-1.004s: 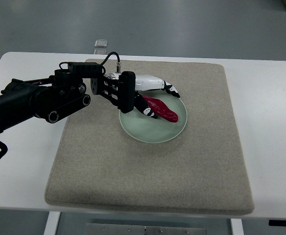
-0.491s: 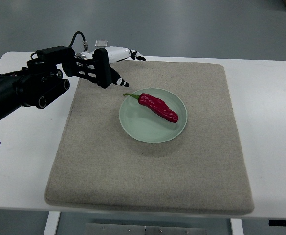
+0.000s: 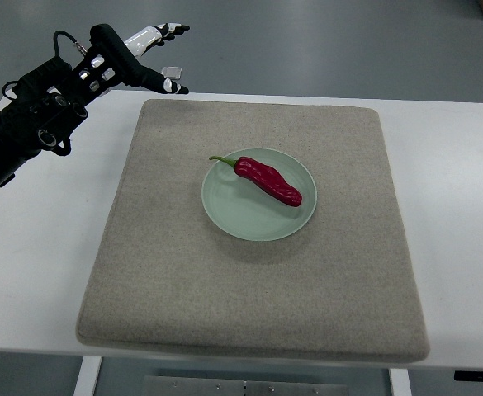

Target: Place red pepper on plate with left hand

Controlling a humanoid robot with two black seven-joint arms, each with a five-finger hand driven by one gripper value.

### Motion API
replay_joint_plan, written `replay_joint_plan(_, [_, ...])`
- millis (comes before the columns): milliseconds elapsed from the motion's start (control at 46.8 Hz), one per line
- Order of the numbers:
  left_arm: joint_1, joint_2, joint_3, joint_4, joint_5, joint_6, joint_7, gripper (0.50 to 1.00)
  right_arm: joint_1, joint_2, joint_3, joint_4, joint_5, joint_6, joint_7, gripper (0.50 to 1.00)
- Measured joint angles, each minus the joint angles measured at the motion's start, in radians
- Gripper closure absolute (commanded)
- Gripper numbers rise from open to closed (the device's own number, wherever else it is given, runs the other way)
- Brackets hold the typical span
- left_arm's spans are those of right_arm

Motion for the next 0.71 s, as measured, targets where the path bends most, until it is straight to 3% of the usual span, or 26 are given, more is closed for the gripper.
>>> replay_joint_plan(150, [-0.005, 0.000, 0.001, 0.003, -0.291, 0.000, 0.029, 0.529, 0.000, 0.000, 0.000, 0.000, 0.000, 0.000, 0.000, 0.570])
replay_joint_plan(299, [-0.006, -0.004, -0.001, 0.003, -0.529, 0.002, 0.177, 0.531, 0.000, 0.000, 0.000, 0.000, 0.000, 0.000, 0.000, 0.572])
replay_joint_plan(406, [-0.007, -0.007, -0.002, -0.003, -0.682, 0.025, 0.237, 0.529, 0.000, 0.000, 0.000, 0.000, 0.000, 0.000, 0.000, 0.572])
replay_joint_plan(556, [-0.007, -0.021, -0.004, -0.006, -0.858, 0.034, 0.252, 0.529, 0.000, 0.000, 0.000, 0.000, 0.000, 0.000, 0.000, 0.572])
replay_joint_plan(705, [0.006, -0.024, -0.004, -0.001, -0.946, -0.034, 0.252, 0.529, 0.000, 0.000, 0.000, 0.000, 0.000, 0.000, 0.000, 0.572])
